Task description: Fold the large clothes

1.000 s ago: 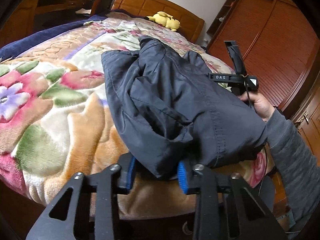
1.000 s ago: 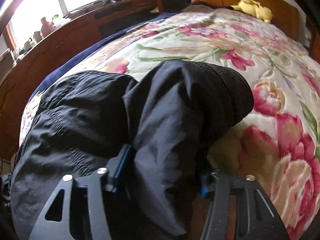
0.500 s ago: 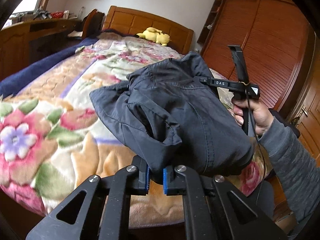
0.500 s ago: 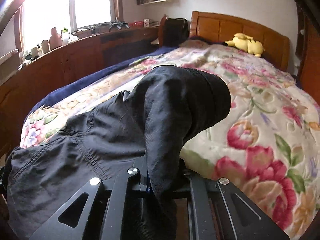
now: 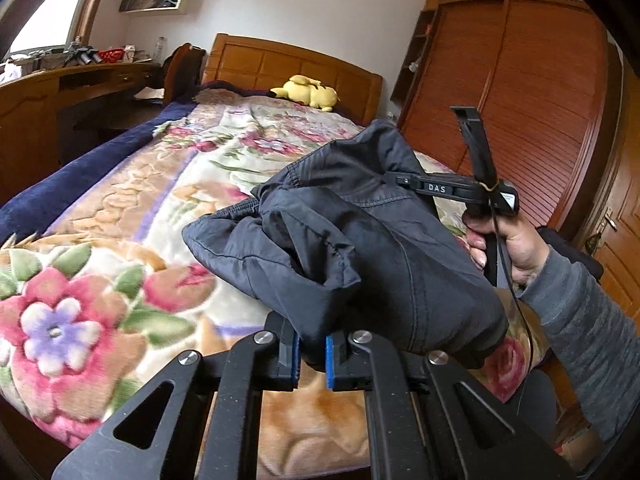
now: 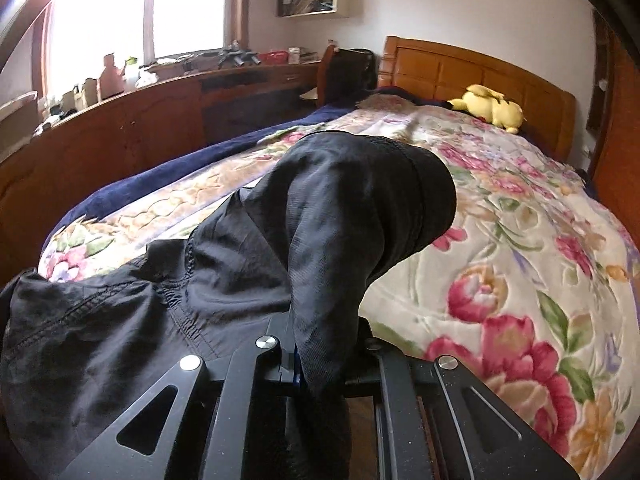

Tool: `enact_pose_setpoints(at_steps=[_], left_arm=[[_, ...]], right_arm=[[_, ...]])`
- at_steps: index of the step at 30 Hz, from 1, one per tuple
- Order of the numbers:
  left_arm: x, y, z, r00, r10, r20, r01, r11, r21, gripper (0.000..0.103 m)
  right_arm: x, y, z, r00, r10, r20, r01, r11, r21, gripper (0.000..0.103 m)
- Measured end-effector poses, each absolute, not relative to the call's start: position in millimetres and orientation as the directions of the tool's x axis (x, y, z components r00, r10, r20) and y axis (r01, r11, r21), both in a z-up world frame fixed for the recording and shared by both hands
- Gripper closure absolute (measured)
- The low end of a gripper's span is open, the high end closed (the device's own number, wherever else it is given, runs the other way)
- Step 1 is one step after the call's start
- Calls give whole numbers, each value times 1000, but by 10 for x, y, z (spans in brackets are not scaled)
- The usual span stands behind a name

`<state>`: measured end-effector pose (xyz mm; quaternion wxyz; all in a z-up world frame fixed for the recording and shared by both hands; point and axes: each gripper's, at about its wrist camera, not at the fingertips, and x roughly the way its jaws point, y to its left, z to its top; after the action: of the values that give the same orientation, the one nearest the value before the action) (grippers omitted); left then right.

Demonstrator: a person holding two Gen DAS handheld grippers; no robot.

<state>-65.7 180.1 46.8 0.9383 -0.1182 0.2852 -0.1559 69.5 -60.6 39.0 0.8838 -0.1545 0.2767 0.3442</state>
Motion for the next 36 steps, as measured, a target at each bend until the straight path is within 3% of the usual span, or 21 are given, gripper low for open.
enact_pose_setpoints(at_steps=[9, 22, 31, 36], left_arm=[[-678, 2547, 536, 834, -280, -476, 155, 946, -284, 94], [-780, 4030, 556, 851, 29, -524, -124, 981, -146, 94], [-1032, 4685, 292, 816, 183, -549, -292, 949, -117, 94], [-1008, 4812, 40, 785, 209, -584, -332, 937, -110, 94]], right_arm=[[634, 157, 472, 590, 550, -591, -737, 666, -116, 92], [410, 1971, 551, 494, 660, -565, -833, 546, -90, 92], [310, 2764, 351, 418, 709, -569, -883, 465, -69, 92], [512, 2919, 10, 449, 659, -604, -867, 484, -117, 90]])
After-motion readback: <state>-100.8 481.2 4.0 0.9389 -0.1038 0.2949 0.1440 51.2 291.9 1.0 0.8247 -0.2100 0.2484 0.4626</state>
